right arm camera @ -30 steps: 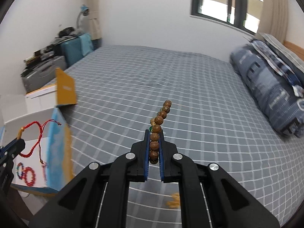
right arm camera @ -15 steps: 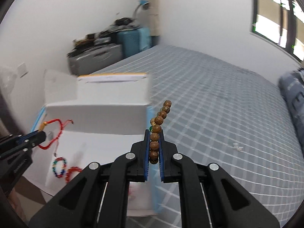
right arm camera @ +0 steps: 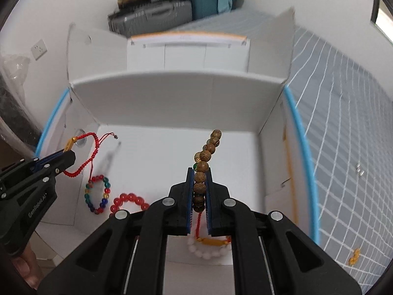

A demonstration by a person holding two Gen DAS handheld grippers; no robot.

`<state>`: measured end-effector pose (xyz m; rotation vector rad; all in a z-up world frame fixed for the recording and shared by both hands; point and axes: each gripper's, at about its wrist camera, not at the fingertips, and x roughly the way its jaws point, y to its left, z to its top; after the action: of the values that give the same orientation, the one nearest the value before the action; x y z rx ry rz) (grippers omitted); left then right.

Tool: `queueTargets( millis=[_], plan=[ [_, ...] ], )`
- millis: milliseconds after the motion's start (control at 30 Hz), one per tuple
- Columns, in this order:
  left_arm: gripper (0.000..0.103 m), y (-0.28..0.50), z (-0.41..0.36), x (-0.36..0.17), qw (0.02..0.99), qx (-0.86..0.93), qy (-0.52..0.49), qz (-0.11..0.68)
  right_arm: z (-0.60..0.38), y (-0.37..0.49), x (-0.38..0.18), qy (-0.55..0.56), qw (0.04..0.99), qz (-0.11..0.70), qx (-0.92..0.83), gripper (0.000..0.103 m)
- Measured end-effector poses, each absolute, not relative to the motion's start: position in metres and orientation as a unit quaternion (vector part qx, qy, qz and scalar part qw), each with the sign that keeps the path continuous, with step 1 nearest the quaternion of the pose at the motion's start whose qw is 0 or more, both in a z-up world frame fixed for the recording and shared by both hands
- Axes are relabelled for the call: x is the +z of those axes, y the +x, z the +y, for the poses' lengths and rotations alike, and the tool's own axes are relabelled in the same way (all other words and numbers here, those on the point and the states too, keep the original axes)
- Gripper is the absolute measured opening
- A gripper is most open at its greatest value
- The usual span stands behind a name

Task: Organize jewelry
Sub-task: 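Lower both bracelets into the box and open both tools, then withdraw both tools from the box back over the bed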

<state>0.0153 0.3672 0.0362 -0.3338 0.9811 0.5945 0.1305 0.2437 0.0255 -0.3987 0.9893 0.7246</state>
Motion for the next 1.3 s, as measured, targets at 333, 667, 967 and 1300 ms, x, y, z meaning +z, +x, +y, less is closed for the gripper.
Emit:
queueTargets(
  millis=[333,667,967,1300],
  plan=[
    [0.008,0.024,0.371,0.013,0.809,0.288,-0.143,0.492,0.257,0.137,-0.005,-0.212,0.767,0.511,0.324,0.007],
    [0.012,0.023,0.374,0.009,0.798,0.305,-0.145,0.499,0.260,0.137,-0.008,-0.221,0.771,0.512,0.308,0.011],
    [0.061,0.012,0.369,0.025,0.810,0.310,-0.149,0.475,0.248,0.126,0.015,-0.212,0.793,0.477,0.313,0.059],
    [0.092,0.000,0.359,0.046,0.828,0.318,-0.143,0.439,0.230,0.110,0.049,-0.203,0.824,0.424,0.317,0.095]
  ],
)
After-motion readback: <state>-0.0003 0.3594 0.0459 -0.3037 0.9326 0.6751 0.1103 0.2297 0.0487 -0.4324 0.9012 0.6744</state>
